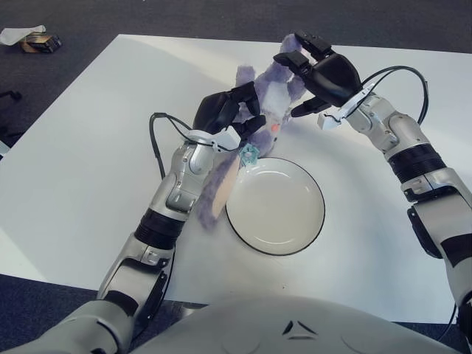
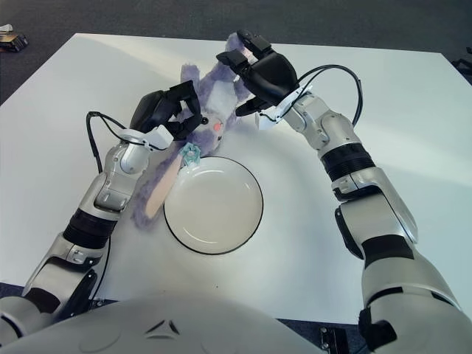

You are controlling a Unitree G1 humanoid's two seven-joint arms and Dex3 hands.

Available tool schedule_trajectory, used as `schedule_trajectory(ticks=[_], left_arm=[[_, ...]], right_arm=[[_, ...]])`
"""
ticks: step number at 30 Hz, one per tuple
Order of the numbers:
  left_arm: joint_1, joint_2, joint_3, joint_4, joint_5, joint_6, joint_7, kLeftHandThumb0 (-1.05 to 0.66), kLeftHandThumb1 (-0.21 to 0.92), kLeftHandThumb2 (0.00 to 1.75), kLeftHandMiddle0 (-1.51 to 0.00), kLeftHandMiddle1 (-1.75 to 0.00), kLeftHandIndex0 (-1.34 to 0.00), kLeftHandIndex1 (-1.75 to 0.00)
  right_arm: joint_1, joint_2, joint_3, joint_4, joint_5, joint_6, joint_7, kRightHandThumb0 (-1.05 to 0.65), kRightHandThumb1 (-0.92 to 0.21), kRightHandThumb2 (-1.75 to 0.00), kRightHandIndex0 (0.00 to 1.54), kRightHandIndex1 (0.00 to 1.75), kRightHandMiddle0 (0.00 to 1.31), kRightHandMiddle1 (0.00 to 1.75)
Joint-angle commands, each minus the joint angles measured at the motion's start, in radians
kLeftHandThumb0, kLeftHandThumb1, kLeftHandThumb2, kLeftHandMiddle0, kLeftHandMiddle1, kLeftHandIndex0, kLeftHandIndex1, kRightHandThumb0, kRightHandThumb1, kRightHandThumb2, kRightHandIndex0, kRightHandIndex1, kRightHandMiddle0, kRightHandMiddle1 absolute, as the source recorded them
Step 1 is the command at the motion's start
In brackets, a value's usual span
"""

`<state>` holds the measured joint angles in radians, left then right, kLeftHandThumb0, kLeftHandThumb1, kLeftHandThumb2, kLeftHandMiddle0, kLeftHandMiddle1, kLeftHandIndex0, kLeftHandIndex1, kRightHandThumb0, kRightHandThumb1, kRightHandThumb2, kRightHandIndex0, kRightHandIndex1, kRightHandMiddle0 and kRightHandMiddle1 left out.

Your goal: Put the doll into the plate.

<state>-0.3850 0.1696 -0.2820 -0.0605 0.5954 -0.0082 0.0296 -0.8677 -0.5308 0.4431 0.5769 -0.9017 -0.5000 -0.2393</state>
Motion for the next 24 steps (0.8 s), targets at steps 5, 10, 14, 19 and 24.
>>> schedule_trajectory(ticks=[5, 10, 14, 19, 24], left_arm=[[0.013, -0.004, 0.001, 0.004, 0.004, 0.016, 0.001, -0.64, 0.92, 0.85, -1.13, -1.75, -0.85, -1.75], [0.011, -0.006, 0.003, 0.005, 0.005, 0.027, 0.000, -0.64, 0.92, 0.88, -1.16, -1.75, -0.88, -1.75], [0.011, -0.006, 0.003, 0.001, 0.008, 0.042, -0.005, -0.64, 0.92, 0.89, -1.20, -1.75, -0.92, -1.75], [0.013, -0.004, 0.003, -0.006, 0.003, 0.055, -0.014, -0.63, 0.92, 0.90, -1.24, -1.75, -0.99, -1.75], [0.014, 0.001, 0.002, 0.000, 0.002, 0.046, -0.010, -0.65, 0.92, 0.92, -1.31, -1.75, -1.07, -1.75]], right_arm=[[-0.041, 0.025, 0.037, 0.028, -0.036, 0.021, 0.000, -0.77, -0.73, -0.47, 0.03, 0.02, 0.00, 0.51], [-0.039, 0.029, 0.040, -0.008, -0.031, 0.034, 0.026, -0.74, -0.72, -0.47, 0.04, 0.02, 0.00, 0.54], [-0.020, 0.018, 0.029, -0.069, -0.020, 0.045, 0.067, -0.73, -0.72, -0.48, 0.04, 0.02, 0.00, 0.54], [-0.004, 0.014, 0.026, -0.102, -0.033, 0.060, 0.057, -0.73, -0.73, -0.49, 0.04, 0.02, 0.00, 0.53], [0.012, 0.012, 0.028, -0.127, -0.049, 0.069, 0.030, -0.72, -0.74, -0.49, 0.05, 0.02, 0.00, 0.52]])
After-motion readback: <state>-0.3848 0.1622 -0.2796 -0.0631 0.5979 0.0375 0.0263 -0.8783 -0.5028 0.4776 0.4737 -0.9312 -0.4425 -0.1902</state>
